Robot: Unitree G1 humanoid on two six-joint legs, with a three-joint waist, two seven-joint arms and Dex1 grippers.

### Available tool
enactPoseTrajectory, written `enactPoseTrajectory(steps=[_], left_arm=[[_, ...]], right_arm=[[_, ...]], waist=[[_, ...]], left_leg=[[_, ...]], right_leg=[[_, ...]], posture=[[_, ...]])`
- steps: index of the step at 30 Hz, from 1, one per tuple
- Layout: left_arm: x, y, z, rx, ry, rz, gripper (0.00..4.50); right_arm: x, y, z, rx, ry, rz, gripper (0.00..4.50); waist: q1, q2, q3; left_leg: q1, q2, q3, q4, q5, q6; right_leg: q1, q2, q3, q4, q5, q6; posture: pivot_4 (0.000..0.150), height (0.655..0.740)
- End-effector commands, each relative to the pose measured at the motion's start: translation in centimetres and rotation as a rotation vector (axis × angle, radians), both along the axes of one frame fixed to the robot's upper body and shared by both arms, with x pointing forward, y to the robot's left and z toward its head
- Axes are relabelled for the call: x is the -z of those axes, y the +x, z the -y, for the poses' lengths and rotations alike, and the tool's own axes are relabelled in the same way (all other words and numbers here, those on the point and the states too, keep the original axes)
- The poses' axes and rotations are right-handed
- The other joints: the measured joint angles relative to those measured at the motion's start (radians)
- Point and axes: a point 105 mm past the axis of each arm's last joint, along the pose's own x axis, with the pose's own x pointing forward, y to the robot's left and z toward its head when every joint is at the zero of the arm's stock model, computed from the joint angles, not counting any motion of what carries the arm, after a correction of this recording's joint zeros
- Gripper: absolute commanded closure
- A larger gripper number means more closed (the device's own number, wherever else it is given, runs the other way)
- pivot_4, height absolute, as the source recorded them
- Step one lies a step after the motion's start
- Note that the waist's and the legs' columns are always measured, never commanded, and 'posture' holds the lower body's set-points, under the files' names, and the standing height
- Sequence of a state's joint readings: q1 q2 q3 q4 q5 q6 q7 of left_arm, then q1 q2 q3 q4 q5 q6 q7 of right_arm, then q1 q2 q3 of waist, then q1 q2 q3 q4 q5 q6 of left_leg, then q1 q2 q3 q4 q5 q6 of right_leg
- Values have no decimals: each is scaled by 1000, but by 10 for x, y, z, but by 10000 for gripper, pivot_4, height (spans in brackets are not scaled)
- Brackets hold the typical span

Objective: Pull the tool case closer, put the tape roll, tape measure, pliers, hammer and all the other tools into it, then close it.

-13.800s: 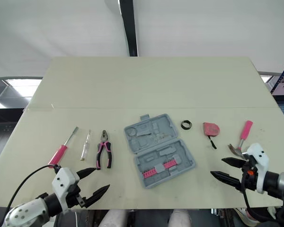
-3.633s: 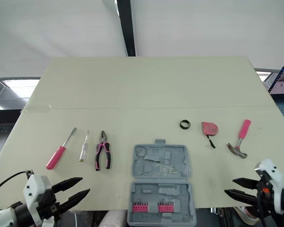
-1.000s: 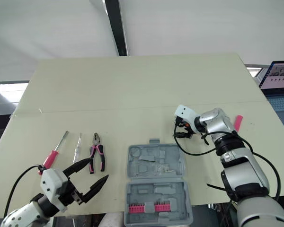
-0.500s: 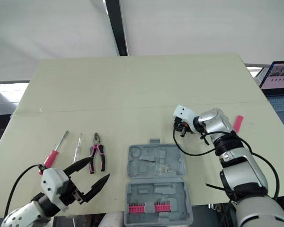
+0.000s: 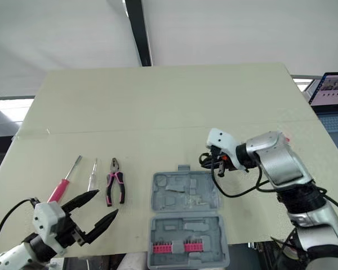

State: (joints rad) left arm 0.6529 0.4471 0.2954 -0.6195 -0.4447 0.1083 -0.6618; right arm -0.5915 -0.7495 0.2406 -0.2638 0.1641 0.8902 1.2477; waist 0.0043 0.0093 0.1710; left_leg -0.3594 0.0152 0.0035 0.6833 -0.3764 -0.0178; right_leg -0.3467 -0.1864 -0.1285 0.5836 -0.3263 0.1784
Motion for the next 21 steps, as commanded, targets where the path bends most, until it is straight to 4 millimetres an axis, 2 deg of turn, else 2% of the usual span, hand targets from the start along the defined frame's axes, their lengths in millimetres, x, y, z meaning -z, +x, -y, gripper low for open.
enactPoseTrajectory(steps=[1,6,11,21], left_arm=[[-3,0,-1,19,0,21,0],[-3,2,-3,28,12,23,0],[-1,-1,-4,32,15,17,0],[2,-14,-1,65,14,-15,0]], right_arm=[[-11,-14,-15,-12,53,9,44001],[-4,-25,-37,-22,104,-33,44001],[9,-25,-55,-24,113,-58,44001],[21,-22,-84,-76,108,-81,44001]], waist=[[0,0,0],[1,0,0],[-2,0,0],[-4,0,0]], left_leg=[[0,0,0,0,0,0],[0,0,0,0,0,0],[0,0,0,0,0,0],[0,0,0,0,0,0]], right_leg=[[0,0,0,0,0,0],[0,0,0,0,0,0],[-1,0,1,1,0,0],[-2,0,1,2,0,0]], posture=[[1500,7400],[1500,7400],[1500,7400],[1500,7400]])
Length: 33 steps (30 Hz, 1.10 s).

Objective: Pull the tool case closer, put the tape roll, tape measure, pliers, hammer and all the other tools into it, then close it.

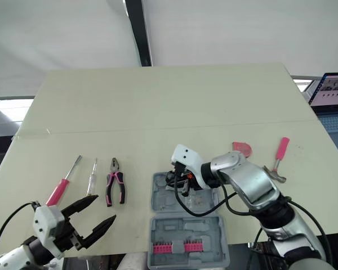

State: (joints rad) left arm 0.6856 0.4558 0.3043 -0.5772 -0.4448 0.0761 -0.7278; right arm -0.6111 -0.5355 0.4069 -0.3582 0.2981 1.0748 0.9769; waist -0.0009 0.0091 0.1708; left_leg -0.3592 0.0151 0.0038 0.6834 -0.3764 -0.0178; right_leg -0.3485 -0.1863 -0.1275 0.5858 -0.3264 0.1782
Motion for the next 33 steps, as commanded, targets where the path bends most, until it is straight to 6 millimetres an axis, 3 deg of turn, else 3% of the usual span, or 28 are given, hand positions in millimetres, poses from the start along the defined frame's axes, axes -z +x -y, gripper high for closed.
enactPoseTrajectory(steps=[1,17,33], left_arm=[[-7,-6,3,30,8,25,0],[-3,-13,14,63,-2,12,0],[1,-11,19,66,3,16,0]], right_arm=[[0,0,-10,-35,8,18,44001],[20,11,-39,-74,22,6,44001],[33,19,-41,-66,-1,18,44001]], waist=[[1,0,0],[-2,0,0],[-3,0,0]], left_leg=[[0,0,0,0,0,0],[-1,0,4,-1,0,0],[-1,1,6,-1,0,0]], right_leg=[[0,0,0,0,0,0],[-5,0,2,3,0,-1],[-7,0,3,4,0,-1]], posture=[[1500,7400],[1500,7400],[1500,7400]])
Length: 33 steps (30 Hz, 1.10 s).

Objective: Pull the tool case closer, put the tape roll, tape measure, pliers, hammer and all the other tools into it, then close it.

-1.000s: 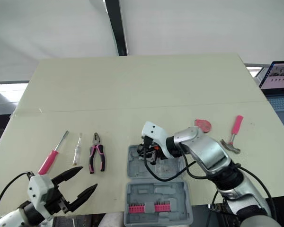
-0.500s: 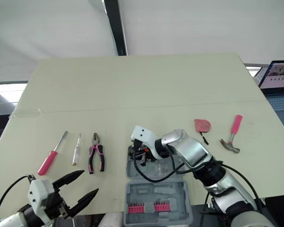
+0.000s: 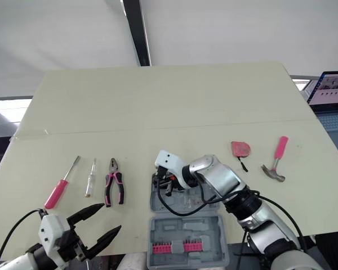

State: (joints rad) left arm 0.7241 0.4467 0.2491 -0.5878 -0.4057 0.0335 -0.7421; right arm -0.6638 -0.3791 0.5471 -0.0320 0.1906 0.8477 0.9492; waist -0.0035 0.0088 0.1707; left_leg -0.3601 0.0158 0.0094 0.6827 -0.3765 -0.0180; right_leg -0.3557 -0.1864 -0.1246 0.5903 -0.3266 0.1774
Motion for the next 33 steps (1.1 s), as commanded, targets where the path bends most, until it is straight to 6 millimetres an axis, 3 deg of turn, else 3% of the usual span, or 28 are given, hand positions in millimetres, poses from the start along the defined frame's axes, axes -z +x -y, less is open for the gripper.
enactPoseTrajectory(steps=[1,9,13,25,33], left_arm=[[-5,-1,6,18,0,30,0],[-4,-1,8,15,-4,31,0],[-3,-1,8,14,-5,31,0],[0,-1,9,13,-10,31,0],[1,0,11,21,-13,31,0]], right_arm=[[-4,-2,-7,-34,14,27,44001],[-2,-1,-7,-36,4,42,44001],[-9,-3,-11,-41,35,33,30091],[-33,-5,-6,-54,91,60,30091],[-27,2,2,3,150,102,30091]], waist=[[0,0,0],[0,0,0],[0,0,0],[0,0,0],[1,0,0]], left_leg=[[0,0,0,0,0,0],[0,0,0,0,0,0],[0,0,0,0,0,0],[0,0,0,0,0,0],[0,0,1,0,0,0]], right_leg=[[0,0,0,0,0,0],[0,0,0,0,0,0],[0,0,0,0,0,0],[-1,0,1,0,0,0],[-1,0,1,0,0,0]], posture=[[1500,7400],[1500,7400],[1500,7400],[1500,7400],[1500,7400]])
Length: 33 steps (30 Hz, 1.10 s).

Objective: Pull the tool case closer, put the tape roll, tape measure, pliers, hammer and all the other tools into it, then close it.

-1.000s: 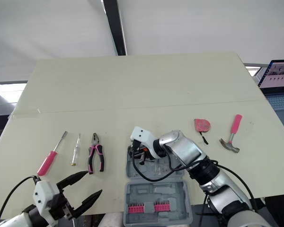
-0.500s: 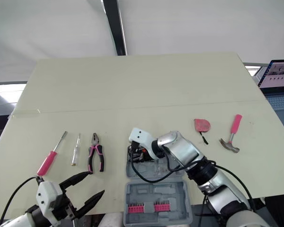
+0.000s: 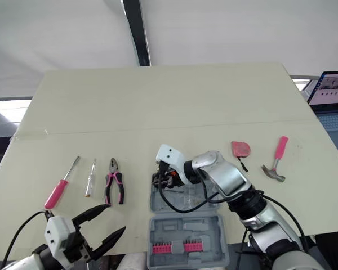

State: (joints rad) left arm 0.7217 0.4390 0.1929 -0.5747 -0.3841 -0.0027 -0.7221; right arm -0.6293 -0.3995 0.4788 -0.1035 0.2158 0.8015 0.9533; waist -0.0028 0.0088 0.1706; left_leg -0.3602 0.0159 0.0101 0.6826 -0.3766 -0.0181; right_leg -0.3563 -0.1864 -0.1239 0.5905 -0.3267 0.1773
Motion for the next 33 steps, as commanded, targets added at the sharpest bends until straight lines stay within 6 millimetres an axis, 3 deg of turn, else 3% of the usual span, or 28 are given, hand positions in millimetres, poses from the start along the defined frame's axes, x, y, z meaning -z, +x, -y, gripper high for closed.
enactPoseTrajectory(steps=[1,19,33], left_arm=[[-4,1,2,9,2,26,0],[-8,-2,-5,7,7,22,0],[-12,1,-3,14,14,30,0]], right_arm=[[-7,4,-3,18,77,45,30091],[18,12,-4,63,87,58,30091],[42,8,4,30,-27,113,30091]], waist=[[0,0,0],[-1,0,0],[0,0,0]], left_leg=[[0,0,0,0,0,0],[0,0,0,0,0,0],[0,0,0,0,0,0]], right_leg=[[0,0,0,0,0,0],[0,0,0,0,0,0],[0,0,0,0,0,0]], posture=[[1500,7400],[1500,7400],[1500,7400]])
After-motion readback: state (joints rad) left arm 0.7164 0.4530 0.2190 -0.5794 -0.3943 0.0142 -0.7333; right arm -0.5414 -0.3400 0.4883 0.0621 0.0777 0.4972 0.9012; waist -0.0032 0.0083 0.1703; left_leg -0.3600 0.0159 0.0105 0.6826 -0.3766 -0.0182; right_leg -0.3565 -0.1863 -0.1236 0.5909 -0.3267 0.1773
